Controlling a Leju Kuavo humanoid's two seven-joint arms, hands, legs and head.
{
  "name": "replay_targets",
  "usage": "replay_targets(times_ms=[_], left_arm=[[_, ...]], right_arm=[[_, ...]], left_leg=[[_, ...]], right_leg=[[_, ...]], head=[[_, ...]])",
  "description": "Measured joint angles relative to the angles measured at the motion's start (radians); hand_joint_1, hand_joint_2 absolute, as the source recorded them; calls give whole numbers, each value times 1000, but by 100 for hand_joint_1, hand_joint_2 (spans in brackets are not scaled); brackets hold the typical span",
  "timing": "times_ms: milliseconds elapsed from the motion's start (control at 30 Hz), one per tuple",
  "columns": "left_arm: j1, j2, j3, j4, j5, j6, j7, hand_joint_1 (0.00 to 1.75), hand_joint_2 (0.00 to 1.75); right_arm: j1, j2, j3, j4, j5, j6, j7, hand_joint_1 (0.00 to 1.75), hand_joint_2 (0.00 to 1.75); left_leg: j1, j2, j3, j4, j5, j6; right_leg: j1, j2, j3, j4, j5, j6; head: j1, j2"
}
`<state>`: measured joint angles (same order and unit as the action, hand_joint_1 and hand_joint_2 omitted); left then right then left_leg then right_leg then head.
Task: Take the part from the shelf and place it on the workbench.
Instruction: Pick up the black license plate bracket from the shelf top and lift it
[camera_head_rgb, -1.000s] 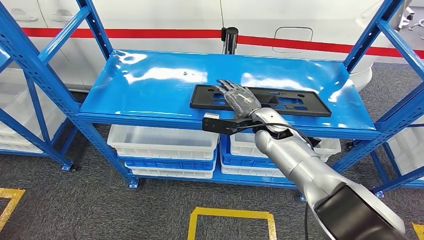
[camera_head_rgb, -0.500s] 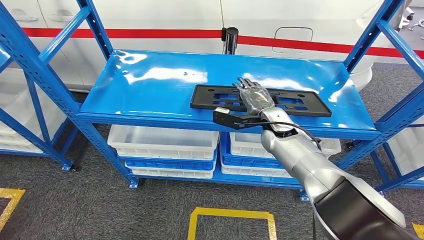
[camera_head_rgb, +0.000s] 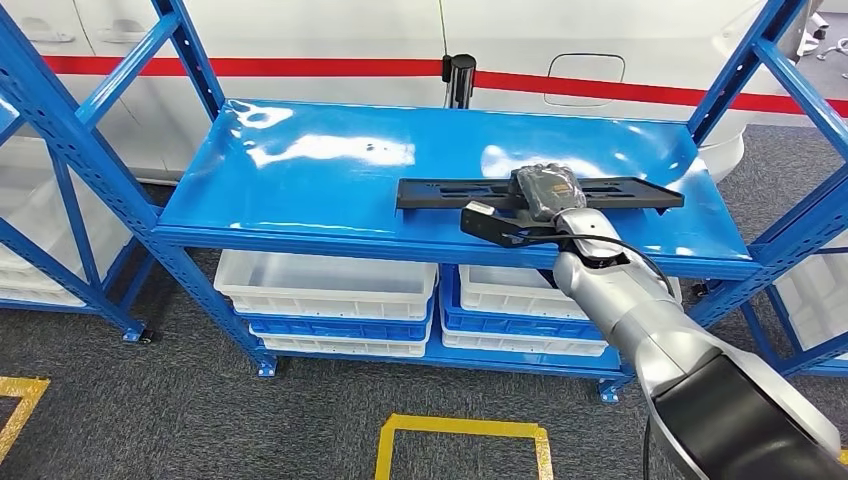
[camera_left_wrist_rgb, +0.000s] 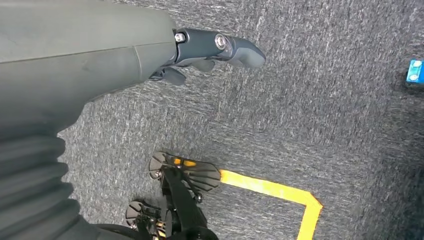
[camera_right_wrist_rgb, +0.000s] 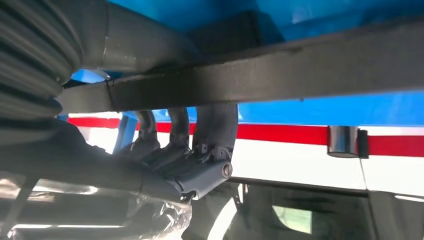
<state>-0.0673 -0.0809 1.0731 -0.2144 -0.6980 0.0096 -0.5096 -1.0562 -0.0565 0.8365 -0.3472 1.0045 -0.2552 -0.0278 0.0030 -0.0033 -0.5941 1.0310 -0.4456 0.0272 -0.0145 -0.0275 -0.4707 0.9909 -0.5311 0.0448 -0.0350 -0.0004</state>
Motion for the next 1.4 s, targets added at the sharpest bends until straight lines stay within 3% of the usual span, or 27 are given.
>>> replay_targets(times_ms=[100,200,333,433,533,633,733,1033,1133,1200,1267,1333,1400], left_arm=[[-1,0,13,0,10,-2,-16,0,0],[-2,-1,31,0,37,-8,-90,0,0],[6,-28,10,-78,167,83,-153,0,175],[16,-39,-53,-110,282,98,-155,0,175],[18,-33,-103,-94,330,92,-130,0,175],[16,-24,-145,-62,312,87,-59,0,175],[16,-20,-187,-43,265,77,-10,0,175],[17,-11,-267,-16,200,72,63,0,175],[17,-8,-274,-14,191,72,74,0,175],[17,-6,-277,-13,185,73,80,0,175],[15,-6,-282,-12,178,74,87,0,175],[14,-5,-287,-11,171,75,96,0,175],[15,-5,-289,-9,165,75,104,0,175]], right_arm=[[-1,-3,-2,0,0,0,-7,170,175],[-1,-8,-11,0,-4,-2,-41,172,175],[-1,-21,-31,-6,-38,-42,-132,175,175],[-3,-42,-69,-47,-132,-79,-258,175,175],[-7,-80,-123,-176,-247,-24,-317,175,175],[-8,-117,-165,-347,-305,54,-284,175,175],[-4,-147,-179,-455,-291,70,-260,175,175],[52,-189,-199,-521,-262,45,-262,175,175],[60,-195,-209,-527,-262,44,-262,175,175],[63,-199,-218,-529,-259,44,-262,175,175],[66,-205,-228,-530,-251,44,-261,175,175],[72,-210,-236,-528,-241,44,-261,175,175],[83,-213,-241,-524,-231,43,-260,175,175]], left_leg=[[0,0,0,0,0,0],[0,0,0,0,0,0],[0,0,0,0,0,0],[-2,-1,0,0,1,1],[-2,0,-1,0,1,1],[-2,0,-1,0,1,1],[-2,-2,-1,1,0,1],[-11,-2,-5,2,0,4],[-17,-2,-9,2,0,12],[-14,-1,-7,-8,9,27],[-8,0,-7,-19,20,41],[-6,-1,-12,-20,25,46],[-7,-5,-15,-20,28,45]], right_leg=[[0,0,0,0,0,0],[0,0,-1,0,0,0],[0,0,1,0,0,0],[-1,0,2,0,1,1],[-1,0,1,0,1,2],[-2,0,-1,0,1,2],[-3,-1,-8,-1,1,1],[-14,-1,-4,-2,4,7],[-18,-1,-7,-5,8,13],[-17,1,-11,-1,4,18],[-17,9,-41,59,-30,12],[-17,17,-110,196,-85,4],[-15,22,-166,299,-106,10]], head=[[0,0],[0,0],[0,0],[0,0],[0,0],[0,0],[0,0],[0,0],[-1,0],[0,0],[1,0],[3,0],[3,0]])
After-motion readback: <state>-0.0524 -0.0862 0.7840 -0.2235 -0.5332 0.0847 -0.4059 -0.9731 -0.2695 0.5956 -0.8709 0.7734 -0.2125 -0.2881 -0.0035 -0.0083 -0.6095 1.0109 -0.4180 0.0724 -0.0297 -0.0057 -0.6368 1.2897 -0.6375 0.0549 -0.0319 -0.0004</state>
